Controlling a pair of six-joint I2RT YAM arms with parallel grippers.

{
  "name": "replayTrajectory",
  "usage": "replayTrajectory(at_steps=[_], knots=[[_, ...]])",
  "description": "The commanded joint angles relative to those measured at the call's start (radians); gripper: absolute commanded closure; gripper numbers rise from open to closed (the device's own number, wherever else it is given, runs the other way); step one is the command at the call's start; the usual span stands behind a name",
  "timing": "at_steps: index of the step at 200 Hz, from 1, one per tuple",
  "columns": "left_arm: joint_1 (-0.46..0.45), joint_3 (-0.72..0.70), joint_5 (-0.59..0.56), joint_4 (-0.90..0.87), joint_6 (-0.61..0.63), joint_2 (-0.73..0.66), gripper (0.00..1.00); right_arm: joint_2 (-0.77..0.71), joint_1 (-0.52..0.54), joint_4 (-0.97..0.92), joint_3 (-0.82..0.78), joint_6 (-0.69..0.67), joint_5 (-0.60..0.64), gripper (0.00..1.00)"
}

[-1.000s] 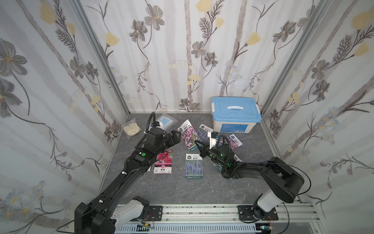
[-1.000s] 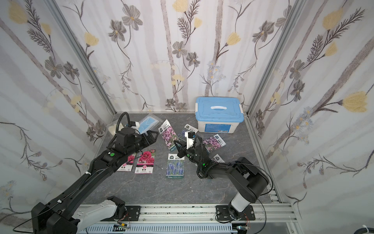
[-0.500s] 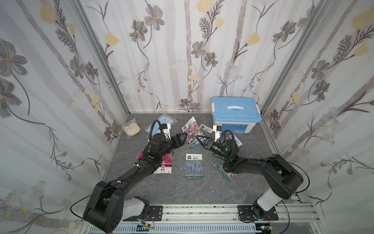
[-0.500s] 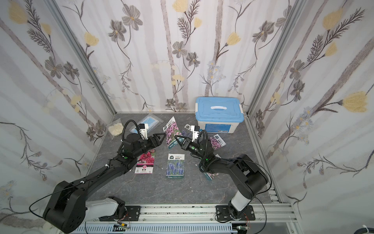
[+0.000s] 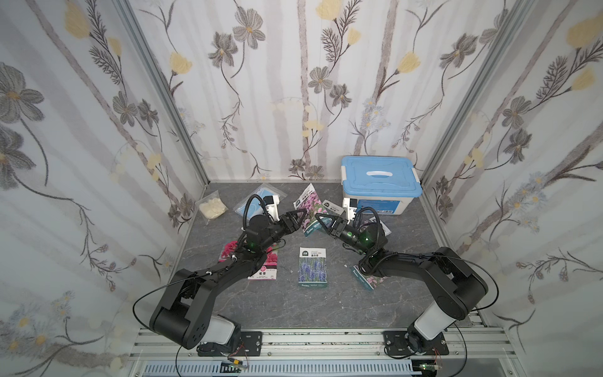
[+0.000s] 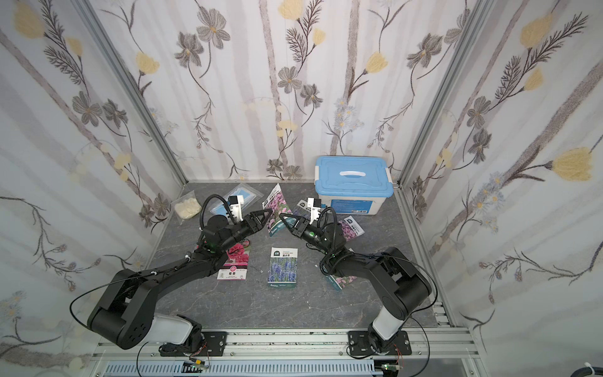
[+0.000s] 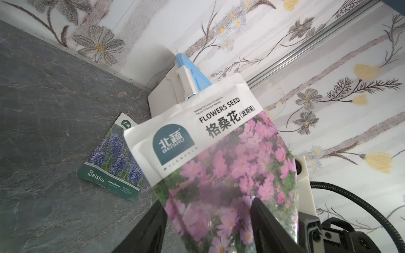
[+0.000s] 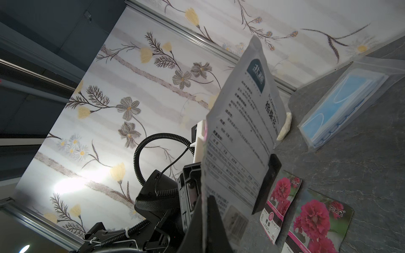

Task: Arrange the seed packets in a row
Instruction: Pick up the seed packet from the center of the board.

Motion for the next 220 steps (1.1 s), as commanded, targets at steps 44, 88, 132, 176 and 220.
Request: replayTrajectory(at_steps=[44,88,132,176,220], knots=[[0.002,0.032,0.035,0.167,-0.097,0.022,0.63,-0.002,0.000,0.044,0.003,0.018,0.003,1.00],[0.002,0.025,0.030,0.074,-0.062,-0.077,0.72,0.004,-0.005,0.016,-0.006,-0.004,0.020,1.00],[0.000,0.009,0.023,0.003,-0.036,-0.162,0.86,0.027,-0.007,-0.006,0.019,-0.013,0.020,1.00],[0.000,0.001,0.003,-0.072,-0.001,-0.214,1.00,0.021,-0.006,-0.115,0.045,-0.086,0.029,1.00],[0.036,0.060,-0.047,-0.403,0.096,-0.280,1.00,-0.104,0.008,-0.568,0.095,-0.423,0.156,0.30]])
